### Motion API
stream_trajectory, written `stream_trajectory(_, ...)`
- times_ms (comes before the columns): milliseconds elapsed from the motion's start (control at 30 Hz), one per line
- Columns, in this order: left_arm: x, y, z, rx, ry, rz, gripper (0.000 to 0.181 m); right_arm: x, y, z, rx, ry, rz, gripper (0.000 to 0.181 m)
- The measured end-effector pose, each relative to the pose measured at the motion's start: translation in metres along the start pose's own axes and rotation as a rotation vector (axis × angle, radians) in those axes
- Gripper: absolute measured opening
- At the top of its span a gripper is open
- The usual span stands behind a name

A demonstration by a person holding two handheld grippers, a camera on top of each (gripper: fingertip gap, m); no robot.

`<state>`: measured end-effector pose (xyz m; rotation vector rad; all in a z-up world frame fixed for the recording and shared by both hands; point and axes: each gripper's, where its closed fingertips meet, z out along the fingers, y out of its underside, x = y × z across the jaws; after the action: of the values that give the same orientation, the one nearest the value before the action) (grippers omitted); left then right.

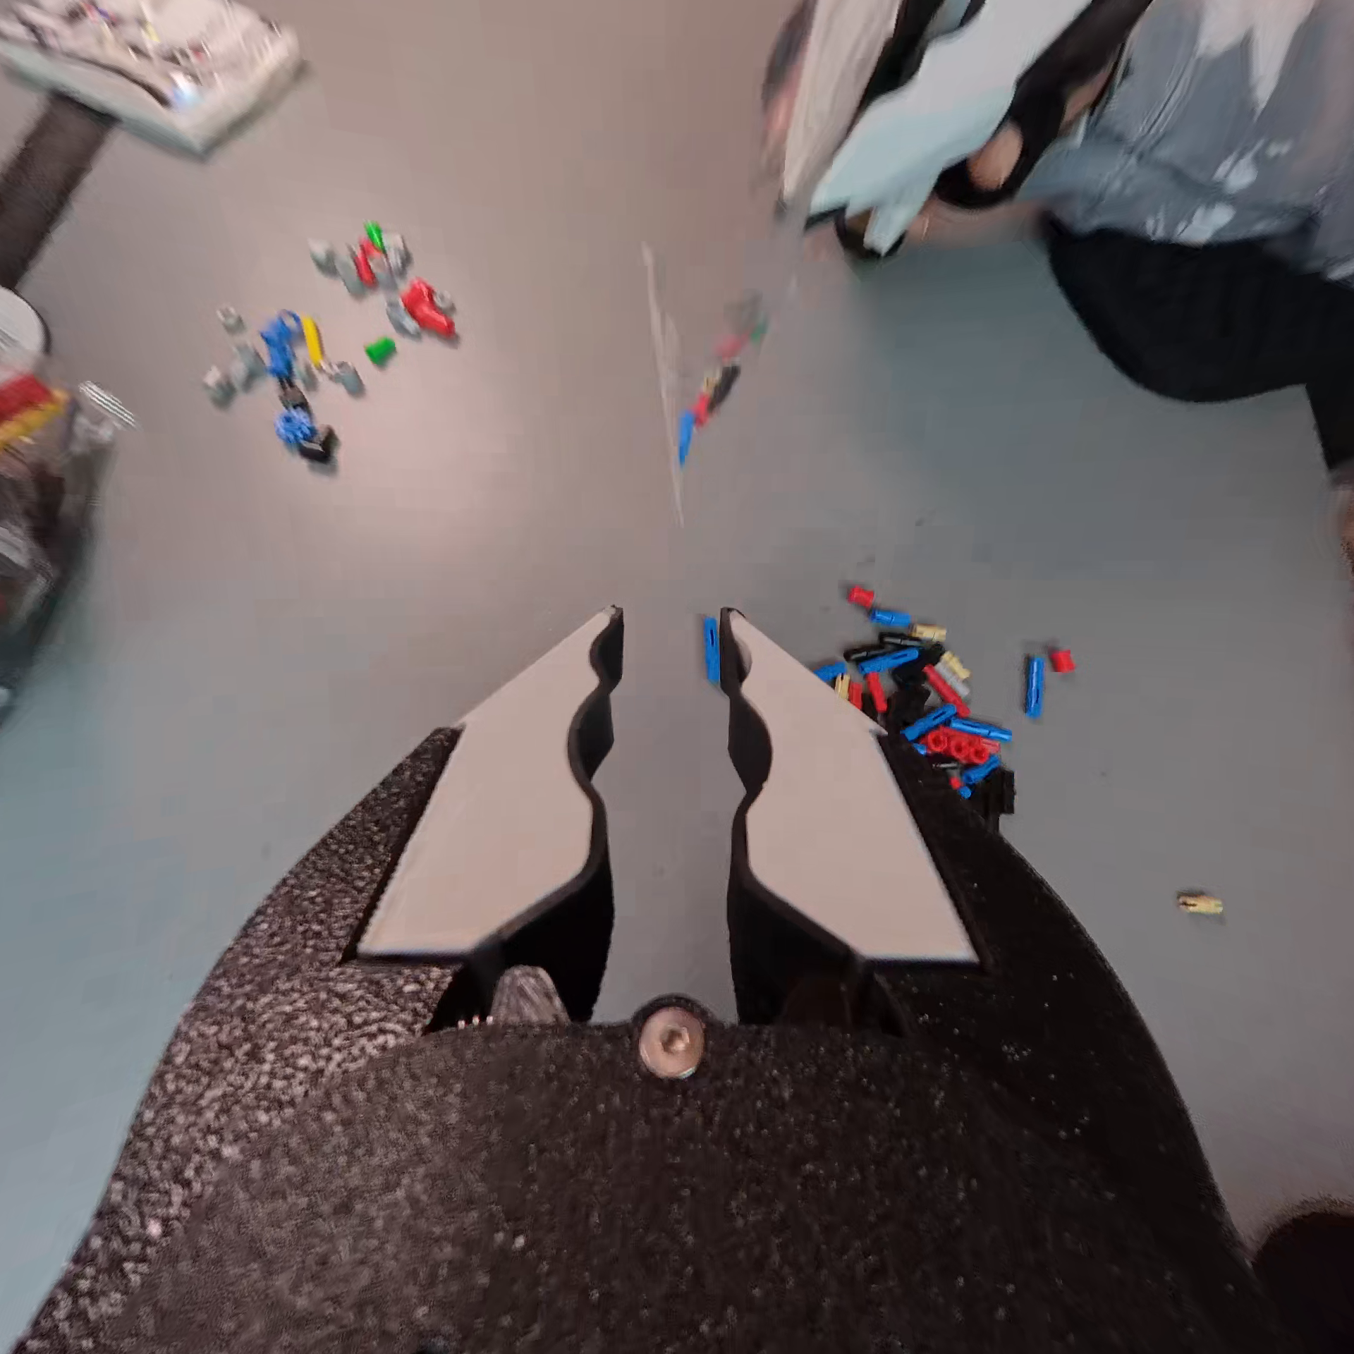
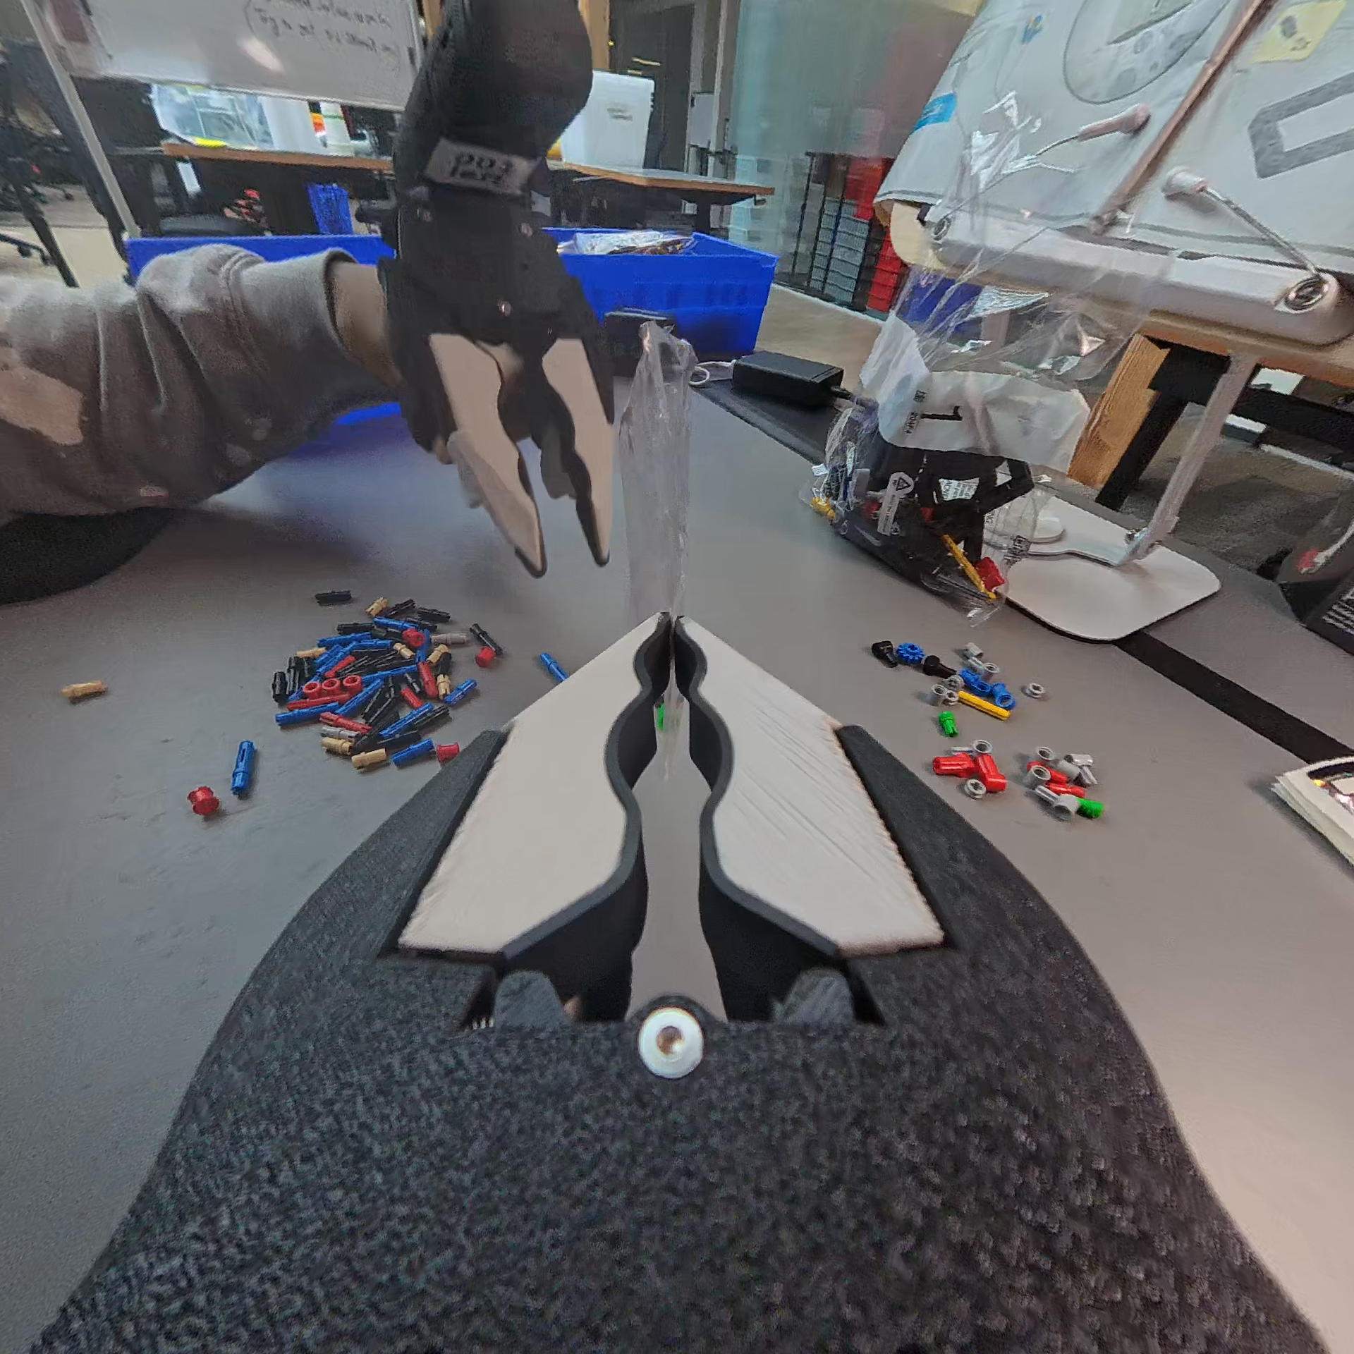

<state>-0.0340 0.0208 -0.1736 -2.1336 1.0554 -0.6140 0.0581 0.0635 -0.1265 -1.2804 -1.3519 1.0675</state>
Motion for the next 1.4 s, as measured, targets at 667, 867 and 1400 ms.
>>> stream_trajectory(667, 0.003, -0.058, -0.039, 0.289, -0.123, 0.138, 0.004, -0.008, 0.006, 0.004, -0.037, -0.030, -0.016, 0.000)
stream_trajectory(867, 0.026, -0.072, -0.040, 0.251, -0.153, 0.282, 0.005, -0.025, 0.009, 0.010, -0.053, -0.085, -0.051, 0.000)
stream_trajectory(1400, 0.017, -0.051, -0.043, 0.168, -0.133, 0.207, 0.017, -0.012, -0.001, 0.004, -0.006, -0.030, -0.040, 0.000)
